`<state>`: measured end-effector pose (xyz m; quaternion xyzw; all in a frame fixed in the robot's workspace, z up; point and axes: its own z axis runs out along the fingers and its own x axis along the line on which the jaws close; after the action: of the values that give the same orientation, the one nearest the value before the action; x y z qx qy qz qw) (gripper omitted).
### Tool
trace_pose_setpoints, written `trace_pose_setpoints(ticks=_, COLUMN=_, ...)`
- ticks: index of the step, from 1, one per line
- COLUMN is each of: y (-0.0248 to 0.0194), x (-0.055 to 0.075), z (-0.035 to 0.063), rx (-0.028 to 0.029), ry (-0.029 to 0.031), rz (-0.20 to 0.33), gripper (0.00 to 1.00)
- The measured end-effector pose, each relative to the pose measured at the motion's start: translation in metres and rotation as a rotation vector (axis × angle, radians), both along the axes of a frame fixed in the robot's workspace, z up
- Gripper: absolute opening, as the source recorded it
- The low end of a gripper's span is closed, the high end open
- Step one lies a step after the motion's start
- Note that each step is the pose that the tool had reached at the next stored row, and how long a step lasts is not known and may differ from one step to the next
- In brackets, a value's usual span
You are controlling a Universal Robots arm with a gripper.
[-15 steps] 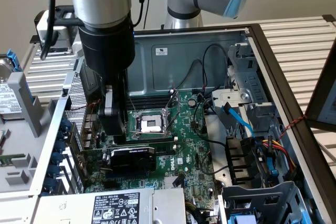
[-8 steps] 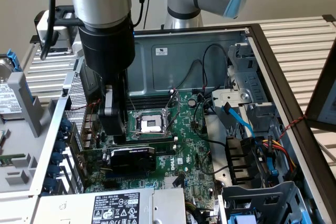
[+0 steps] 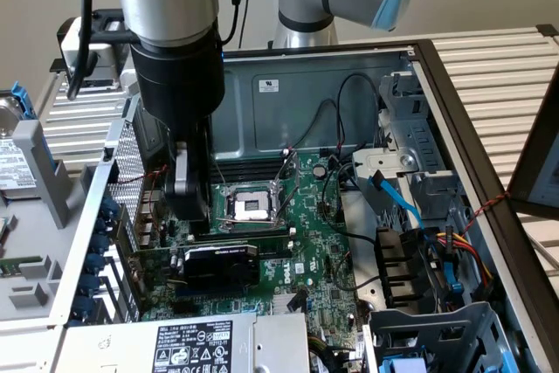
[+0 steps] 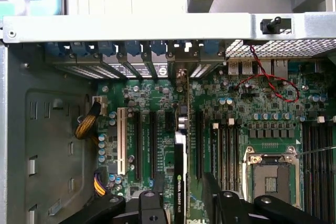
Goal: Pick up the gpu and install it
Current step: 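Press down on the gpu until it lock into place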
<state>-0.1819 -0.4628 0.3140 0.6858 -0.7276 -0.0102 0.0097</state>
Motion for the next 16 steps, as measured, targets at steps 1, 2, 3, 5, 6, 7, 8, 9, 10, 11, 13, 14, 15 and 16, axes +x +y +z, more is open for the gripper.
trace_pose_setpoints(ticks=1, y=0.0, x=0.0, z=0.0, rx=0.0, ry=0.0, rz=0.0, gripper=0.38)
trace_pose_setpoints(ticks=2, y=0.0, x=0.0, z=0.0, rx=0.0, ry=0.0, rz=0.0, gripper=0.32)
trace_pose_setpoints(ticks=3, y=0.0, x=0.0, z=0.0, rx=0.0, ry=0.0, rz=0.0, gripper=0.26)
trace_pose_setpoints(ticks=5, y=0.0, x=0.0, z=0.0, rx=0.0, ry=0.0, rz=0.0, gripper=0.2)
trace_pose_setpoints(ticks=6, y=0.0, x=0.0, z=0.0, rx=0.0, ry=0.0, rz=0.0, gripper=0.15)
trace_pose_setpoints(ticks=7, y=0.0, x=0.0, z=0.0, rx=0.0, ry=0.0, rz=0.0, gripper=0.11)
trace_pose_setpoints(ticks=8, y=0.0, x=0.0, z=0.0, rx=-0.0001, ry=-0.0007, rz=0.0, gripper=0.11)
trace_pose_setpoints(ticks=9, y=-0.0001, x=-0.001, z=-0.0002, rx=-0.0001, ry=-0.0037, rz=0.0, gripper=0.11)
trace_pose_setpoints(ticks=10, y=0.0001, x=-0.003, z=-0.0009, rx=0.0, ry=-0.0108, rz=0.0, gripper=0.11)
trace_pose_setpoints(ticks=11, y=0.0002, x=-0.004, z=-0.0015, rx=0.0001, ry=-0.0174, rz=0.0, gripper=0.11)
trace_pose_setpoints(ticks=13, y=0.0006, x=-0.007, z=-0.0026, rx=0.0, ry=-0.03, rz=0.0, gripper=0.11)
trace_pose_setpoints(ticks=14, y=0.0009, x=-0.009, z=-0.0036, rx=0.0, ry=-0.0336, rz=0.0, gripper=0.11)
trace_pose_setpoints(ticks=15, y=0.0013, x=-0.012, z=-0.0052, rx=0.0001, ry=-0.035, rz=0.0, gripper=0.11)
trace_pose_setpoints(ticks=16, y=0.0016, x=-0.016, z=-0.007, rx=0.0, ry=-0.0353, rz=-0.001, gripper=0.11)
